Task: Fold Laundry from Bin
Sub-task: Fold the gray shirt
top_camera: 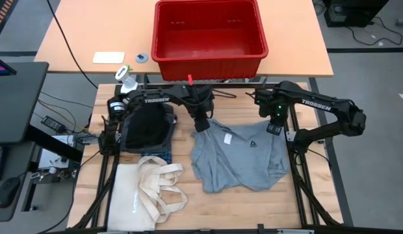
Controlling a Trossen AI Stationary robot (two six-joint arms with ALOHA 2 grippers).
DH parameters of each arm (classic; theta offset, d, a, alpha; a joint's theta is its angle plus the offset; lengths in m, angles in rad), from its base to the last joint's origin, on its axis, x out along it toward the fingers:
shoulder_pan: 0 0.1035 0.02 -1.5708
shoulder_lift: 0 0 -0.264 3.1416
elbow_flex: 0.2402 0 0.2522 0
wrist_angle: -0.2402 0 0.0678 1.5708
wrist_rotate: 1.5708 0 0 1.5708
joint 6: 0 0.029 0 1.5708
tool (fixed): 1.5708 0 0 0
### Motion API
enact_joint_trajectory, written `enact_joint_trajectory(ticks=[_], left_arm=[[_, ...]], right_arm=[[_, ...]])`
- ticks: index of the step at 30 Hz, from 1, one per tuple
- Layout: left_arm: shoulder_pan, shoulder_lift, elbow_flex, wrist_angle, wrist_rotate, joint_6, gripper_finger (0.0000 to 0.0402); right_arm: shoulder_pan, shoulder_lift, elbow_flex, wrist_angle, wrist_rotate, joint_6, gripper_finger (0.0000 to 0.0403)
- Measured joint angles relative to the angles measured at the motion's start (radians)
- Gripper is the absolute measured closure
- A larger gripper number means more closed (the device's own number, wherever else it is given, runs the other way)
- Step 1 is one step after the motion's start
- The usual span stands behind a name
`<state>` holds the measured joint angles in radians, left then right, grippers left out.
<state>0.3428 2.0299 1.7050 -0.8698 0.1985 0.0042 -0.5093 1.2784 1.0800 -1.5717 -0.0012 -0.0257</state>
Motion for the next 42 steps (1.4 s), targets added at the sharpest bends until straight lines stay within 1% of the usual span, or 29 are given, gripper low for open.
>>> enact_joint_trajectory(ticks=[2,5,8,11,13,14,16,17,18,21,23,25,26,28,31,34,36,39,42], left_arm=[[0.003,0.004,0.0,-0.024,-0.023,0.001,0.0375],[0.013,0.012,0.002,-0.049,-0.068,0.004,0.035],[0.029,0.013,0.0,-0.072,-0.075,0.004,0.0306],[0.042,0.008,0.001,-0.048,-0.071,0.003,0.025],[0.051,-0.003,0.003,-0.041,-0.031,0.0,0.0214],[0.057,-0.012,0.011,-0.048,0.014,-0.002,0.0197],[0.068,-0.034,0.025,-0.088,0.136,0.002,0.017],[0.068,-0.046,0.026,-0.116,0.189,0.008,0.0161],[0.063,-0.054,0.027,-0.155,0.219,0.01,0.0155],[0.036,-0.062,0.019,-0.313,0.243,0.011,0.0149],[0.014,-0.062,-0.009,-0.36,0.284,0.007,0.0151],[-0.014,-0.062,-0.057,-0.334,0.352,-0.034,0.0156],[-0.031,-0.062,-0.082,-0.315,0.368,-0.06,0.016],[-0.064,-0.061,-0.134,-0.263,0.371,-0.113,0.0167],[-0.105,-0.061,-0.199,-0.147,0.372,-0.231,0.0178],[-0.143,-0.06,-0.216,-0.063,0.37,-0.35,0.0186],[-0.182,-0.06,-0.216,-0.023,0.344,-0.408,0.0191],[-0.253,-0.06,-0.216,0.004,0.251,-0.521,0.0199],[-0.321,-0.06,-0.216,0.006,0.154,-0.596,0.0208]], right_arm=[[-0.011,-0.003,-0.03,0.001,-0.002,-0.009,0.0311],[-0.029,-0.009,-0.082,0.0,-0.001,-0.001,0.0265],[-0.052,-0.009,-0.121,0.0,-0.001,0.03,0.0219],[-0.064,-0.01,-0.119,-0.001,-0.058,0.048,0.0181],[-0.065,-0.017,-0.098,0.005,-0.109,0.046,0.0163],[-0.062,-0.023,-0.087,0.008,-0.136,0.037,0.0156],[-0.05,-0.033,-0.065,0.014,-0.173,0.021,0.0147],[-0.042,-0.04,-0.057,0.023,-0.183,0.018,0.0145],[-0.037,-0.047,-0.052,0.032,-0.184,0.017,0.0144],[-0.022,-0.067,-0.051,0.065,-0.177,0.016,0.0146],[-0.02,-0.074,-0.051,0.096,-0.179,0.015,0.0148],[-0.02,-0.076,-0.051,0.121,-0.183,0.018,0.0149],[-0.02,-0.076,-0.051,0.134,-0.183,0.022,0.0149],[-0.02,-0.076,-0.051,0.152,-0.183,0.021,0.0149],[-0.02,-0.076,-0.051,0.18,-0.183,0.005,0.0149],[-0.02,-0.076,-0.051,0.196,-0.183,-0.034,0.015],[-0.02,-0.076,-0.051,0.209,-0.179,-0.06,0.015],[-0.02,-0.076,-0.051,0.222,-0.175,-0.089,0.015],[-0.022,-0.076,-0.051,0.245,-0.173,-0.104,0.015]])
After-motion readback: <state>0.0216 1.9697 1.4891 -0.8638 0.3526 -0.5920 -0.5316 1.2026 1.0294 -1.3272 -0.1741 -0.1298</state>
